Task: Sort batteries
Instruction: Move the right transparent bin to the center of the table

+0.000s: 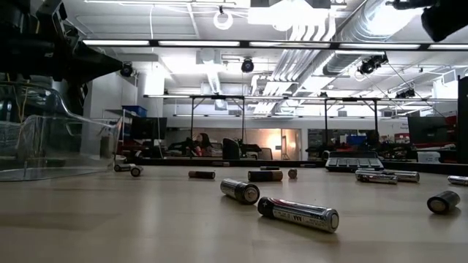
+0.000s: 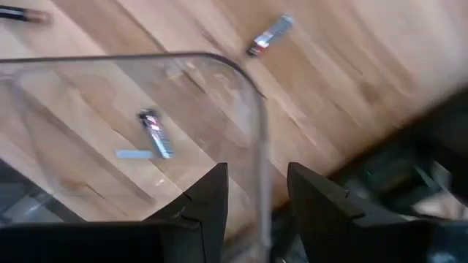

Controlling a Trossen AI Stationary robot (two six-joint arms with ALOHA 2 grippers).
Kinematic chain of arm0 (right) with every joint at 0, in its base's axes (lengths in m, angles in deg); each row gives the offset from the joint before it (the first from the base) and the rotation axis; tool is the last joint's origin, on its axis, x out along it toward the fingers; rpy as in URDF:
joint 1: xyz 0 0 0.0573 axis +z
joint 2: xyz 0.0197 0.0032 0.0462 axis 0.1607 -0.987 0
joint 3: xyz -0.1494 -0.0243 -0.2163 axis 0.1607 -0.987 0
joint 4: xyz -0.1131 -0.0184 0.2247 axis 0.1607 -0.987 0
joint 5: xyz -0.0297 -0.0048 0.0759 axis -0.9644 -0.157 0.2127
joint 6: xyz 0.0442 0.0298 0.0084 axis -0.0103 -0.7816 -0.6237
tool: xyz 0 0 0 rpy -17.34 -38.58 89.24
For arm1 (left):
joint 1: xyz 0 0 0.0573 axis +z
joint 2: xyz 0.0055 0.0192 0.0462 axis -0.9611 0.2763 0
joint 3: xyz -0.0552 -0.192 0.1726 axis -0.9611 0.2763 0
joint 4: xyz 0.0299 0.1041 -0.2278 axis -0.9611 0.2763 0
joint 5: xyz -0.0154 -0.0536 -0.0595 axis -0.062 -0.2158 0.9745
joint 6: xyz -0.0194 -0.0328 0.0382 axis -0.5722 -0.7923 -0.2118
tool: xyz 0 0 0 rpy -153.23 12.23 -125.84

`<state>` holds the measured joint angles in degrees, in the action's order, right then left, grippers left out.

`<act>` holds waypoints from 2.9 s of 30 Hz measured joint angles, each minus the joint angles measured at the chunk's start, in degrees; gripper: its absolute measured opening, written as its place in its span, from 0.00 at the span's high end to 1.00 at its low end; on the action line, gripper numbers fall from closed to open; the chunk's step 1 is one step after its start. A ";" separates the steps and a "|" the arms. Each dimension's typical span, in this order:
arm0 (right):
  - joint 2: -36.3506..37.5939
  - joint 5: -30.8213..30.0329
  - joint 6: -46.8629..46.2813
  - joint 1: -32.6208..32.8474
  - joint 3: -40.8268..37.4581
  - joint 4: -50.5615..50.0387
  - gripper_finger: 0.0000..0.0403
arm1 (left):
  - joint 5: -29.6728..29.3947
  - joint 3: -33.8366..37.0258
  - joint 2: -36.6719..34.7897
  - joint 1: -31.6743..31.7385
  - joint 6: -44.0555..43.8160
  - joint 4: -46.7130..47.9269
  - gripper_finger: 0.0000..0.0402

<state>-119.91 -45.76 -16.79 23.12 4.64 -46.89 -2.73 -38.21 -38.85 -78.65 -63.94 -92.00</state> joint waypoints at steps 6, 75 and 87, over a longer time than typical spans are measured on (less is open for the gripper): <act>0.00 -0.02 0.63 -1.98 -4.73 2.25 0.66 | 0.01 0.00 0.00 0.00 0.00 0.00 1.00; -34.86 -4.09 45.56 -67.47 15.94 35.12 1.00 | 0.02 -0.01 0.02 -0.01 0.00 0.02 1.00; -34.86 -4.77 56.28 -60.99 15.98 30.73 1.00 | 0.02 -0.01 0.02 -0.02 0.00 0.00 1.00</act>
<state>-154.77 -50.53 39.49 -37.87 20.62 -16.15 -2.71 -38.21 -38.82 -78.67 -63.94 -92.00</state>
